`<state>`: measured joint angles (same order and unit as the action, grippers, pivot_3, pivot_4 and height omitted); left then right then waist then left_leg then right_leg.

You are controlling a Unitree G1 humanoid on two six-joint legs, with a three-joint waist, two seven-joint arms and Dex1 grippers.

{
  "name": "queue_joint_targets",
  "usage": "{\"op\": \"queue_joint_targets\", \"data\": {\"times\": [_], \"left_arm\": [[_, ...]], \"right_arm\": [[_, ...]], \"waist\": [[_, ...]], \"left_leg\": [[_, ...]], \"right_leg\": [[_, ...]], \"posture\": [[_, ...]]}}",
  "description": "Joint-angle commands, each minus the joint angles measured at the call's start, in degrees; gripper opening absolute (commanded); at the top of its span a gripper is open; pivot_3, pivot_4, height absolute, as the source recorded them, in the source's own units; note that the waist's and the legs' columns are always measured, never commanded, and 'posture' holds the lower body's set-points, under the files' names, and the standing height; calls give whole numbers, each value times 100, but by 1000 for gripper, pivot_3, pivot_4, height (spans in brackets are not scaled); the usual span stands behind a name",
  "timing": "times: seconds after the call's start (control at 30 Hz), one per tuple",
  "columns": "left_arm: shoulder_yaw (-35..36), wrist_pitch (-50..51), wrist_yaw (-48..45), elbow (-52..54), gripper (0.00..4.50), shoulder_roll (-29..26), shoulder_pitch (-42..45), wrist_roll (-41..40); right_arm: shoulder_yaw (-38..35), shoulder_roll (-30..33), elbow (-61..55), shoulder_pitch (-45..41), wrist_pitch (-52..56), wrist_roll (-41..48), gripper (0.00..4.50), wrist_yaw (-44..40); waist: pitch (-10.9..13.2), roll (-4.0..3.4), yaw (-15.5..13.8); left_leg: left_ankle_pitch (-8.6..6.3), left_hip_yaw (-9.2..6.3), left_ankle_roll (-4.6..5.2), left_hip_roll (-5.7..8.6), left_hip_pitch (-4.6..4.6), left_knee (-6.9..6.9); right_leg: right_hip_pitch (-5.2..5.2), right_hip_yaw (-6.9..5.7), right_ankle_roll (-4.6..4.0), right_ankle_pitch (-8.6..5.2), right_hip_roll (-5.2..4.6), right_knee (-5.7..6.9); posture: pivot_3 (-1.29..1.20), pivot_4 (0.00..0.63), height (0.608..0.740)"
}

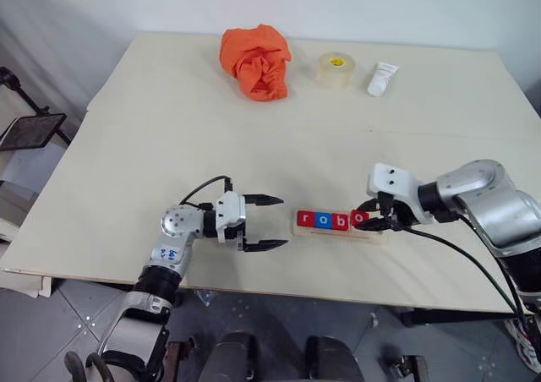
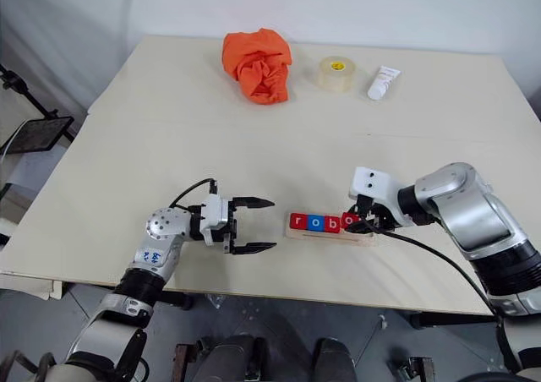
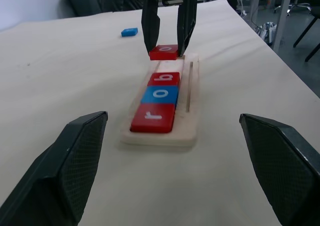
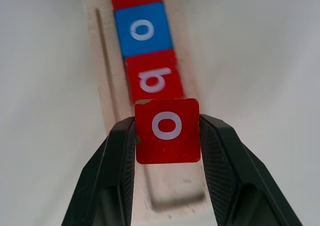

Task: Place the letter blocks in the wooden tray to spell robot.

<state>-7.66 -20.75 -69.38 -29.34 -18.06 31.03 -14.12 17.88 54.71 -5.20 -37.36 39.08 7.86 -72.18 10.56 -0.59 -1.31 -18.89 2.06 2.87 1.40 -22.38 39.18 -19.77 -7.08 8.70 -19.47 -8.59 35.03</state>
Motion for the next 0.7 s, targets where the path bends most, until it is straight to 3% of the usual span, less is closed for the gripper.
{"op": "queue_joint_targets", "data": {"times": [0.03, 0.53, 0.7], "left_arm": [[74, -50, 61, 239, 4500, -38, -35, -35], [79, -16, 65, 344, 4500, -93, -93, -85], [124, 18, -39, 391, 4500, -189, -95, -161]], "right_arm": [[21, -15, -62, -99, -91, -110, 1466, 1], [116, -53, 293, -184, -486, -373, 1466, -100], [78, -64, 213, -192, -446, -352, 3113, -182]], "waist": [[0, 0, -5], [0, 0, 5], [0, 0, 6]], "left_leg": [[0, 0, 0, 0, 0, 0], [0, 1, 0, -1, 0, 0], [0, 2, 0, -1, 0, 0]], "right_leg": [[0, 0, 0, 0, 0, 1], [-1, 0, 0, 0, 1, 1], [-2, 0, 0, 0, 1, 2]], "posture": [[0, 150, 740], [0, 150, 740], [0, 150, 740]]}}
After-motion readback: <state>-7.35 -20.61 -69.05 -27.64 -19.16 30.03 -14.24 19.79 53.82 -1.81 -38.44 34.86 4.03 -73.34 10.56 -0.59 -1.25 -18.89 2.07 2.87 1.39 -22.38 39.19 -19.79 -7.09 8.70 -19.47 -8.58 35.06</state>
